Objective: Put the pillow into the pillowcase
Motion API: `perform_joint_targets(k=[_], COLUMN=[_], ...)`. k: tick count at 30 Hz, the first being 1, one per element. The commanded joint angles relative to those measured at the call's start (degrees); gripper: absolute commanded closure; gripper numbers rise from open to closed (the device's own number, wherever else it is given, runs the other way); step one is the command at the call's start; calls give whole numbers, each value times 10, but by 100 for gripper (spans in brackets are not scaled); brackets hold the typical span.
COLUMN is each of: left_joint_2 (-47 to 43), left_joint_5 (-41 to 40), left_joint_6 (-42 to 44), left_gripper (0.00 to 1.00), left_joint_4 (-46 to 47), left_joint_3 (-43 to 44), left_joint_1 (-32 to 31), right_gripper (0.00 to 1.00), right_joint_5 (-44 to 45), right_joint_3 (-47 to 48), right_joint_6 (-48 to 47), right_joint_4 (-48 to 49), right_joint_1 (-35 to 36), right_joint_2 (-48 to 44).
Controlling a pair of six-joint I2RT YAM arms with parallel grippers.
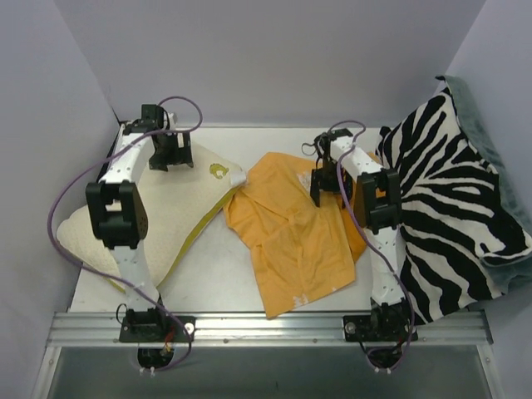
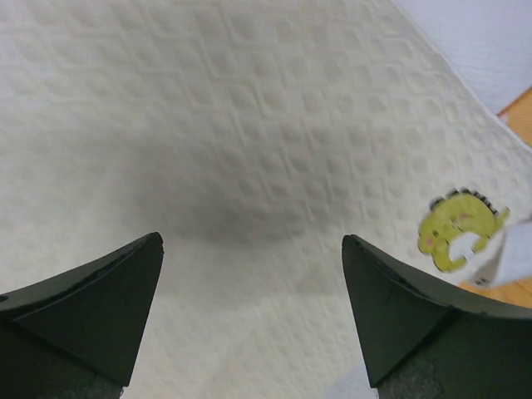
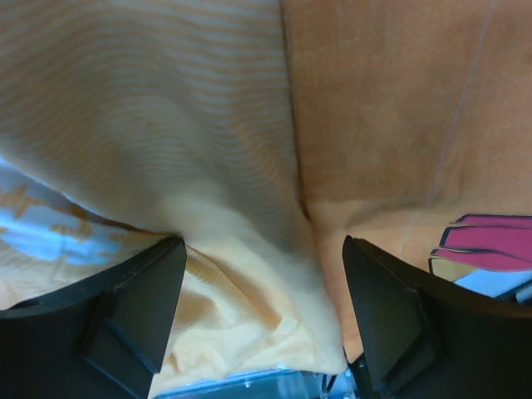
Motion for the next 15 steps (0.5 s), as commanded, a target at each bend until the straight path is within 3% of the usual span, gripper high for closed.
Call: perform_joint_targets(k=[1, 2, 7, 8, 11, 15], left_joint_2=[50, 58, 65, 63, 31, -59], left_joint_5=[79, 122, 164, 160, 156, 147], left_joint_6=[55, 59, 47, 45, 48, 66], left_gripper=[3, 2, 5, 14, 31, 35], left_joint_4=[-31, -30, 0, 1, 19, 47], left_joint_3=[42, 37, -49, -62, -145, -224], left_joint_1=[60, 71, 118, 118, 104, 73], right_gripper=[22, 22, 23, 23, 24, 23], right_joint_5=[-25, -24, -56, -58, -67, -71], right_joint_3=[43, 49, 115, 137, 228, 290], right_joint_6=[-5, -7, -31, -35, -39, -36], right_joint_4=[-30, -34, -35, -37, -40, -18], right_joint_1=[-2, -3, -5, -5, -5, -2], right_joint_2=[38, 46, 95, 106, 148, 175])
